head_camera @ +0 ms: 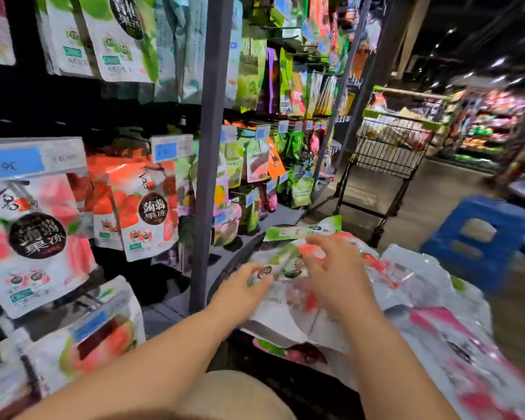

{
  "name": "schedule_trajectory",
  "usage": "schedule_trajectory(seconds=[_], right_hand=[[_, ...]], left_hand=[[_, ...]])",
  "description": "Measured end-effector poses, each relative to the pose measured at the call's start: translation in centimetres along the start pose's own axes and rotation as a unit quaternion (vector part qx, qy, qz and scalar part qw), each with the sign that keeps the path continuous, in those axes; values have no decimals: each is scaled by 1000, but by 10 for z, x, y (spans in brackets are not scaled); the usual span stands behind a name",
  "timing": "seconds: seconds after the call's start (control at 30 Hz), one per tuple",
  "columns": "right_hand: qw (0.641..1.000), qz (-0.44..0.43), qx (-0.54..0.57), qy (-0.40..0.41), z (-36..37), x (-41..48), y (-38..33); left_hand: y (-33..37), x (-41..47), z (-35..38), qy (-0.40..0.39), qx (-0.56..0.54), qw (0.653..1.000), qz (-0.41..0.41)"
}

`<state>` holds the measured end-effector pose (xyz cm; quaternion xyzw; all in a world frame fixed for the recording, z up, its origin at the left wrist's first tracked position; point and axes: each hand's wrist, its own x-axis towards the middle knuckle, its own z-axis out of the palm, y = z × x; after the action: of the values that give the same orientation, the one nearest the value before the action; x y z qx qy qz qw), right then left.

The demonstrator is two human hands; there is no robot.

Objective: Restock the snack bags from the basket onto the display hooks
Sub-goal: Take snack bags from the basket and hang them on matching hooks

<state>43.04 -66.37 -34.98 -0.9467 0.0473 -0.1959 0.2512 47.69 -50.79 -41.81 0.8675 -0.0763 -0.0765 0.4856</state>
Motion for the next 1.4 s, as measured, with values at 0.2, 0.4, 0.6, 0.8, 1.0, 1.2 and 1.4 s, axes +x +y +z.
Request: schedule_trajectory(seconds=[0.2, 0.4, 0.6, 0.8, 1.0, 1.2, 1.4], right_hand=[[981, 86, -140, -104, -35, -21, 49], [966, 125, -147, -173, -35, -27, 60], [965, 147, -148, -159, -30, -27, 58], [958, 151, -199, -143, -26, -28, 47], [972, 134, -168, -93, -26, -29, 40], [990, 127, -46, -31, -34, -27, 36], [959, 183, 212, 48, -45, -25, 37]], left_hand=[[16, -3, 23, -39, 99, 994, -29], [15, -3, 27, -33, 128, 991, -23], [2, 3, 31, -38, 85, 996, 2], [-5, 4, 33, -31, 64, 997, 18], [-14, 11, 36, -22, 64, 998, 7], [-19, 14, 35, -28, 32, 999, -2], [-15, 10, 33, -31, 26, 999, -9]])
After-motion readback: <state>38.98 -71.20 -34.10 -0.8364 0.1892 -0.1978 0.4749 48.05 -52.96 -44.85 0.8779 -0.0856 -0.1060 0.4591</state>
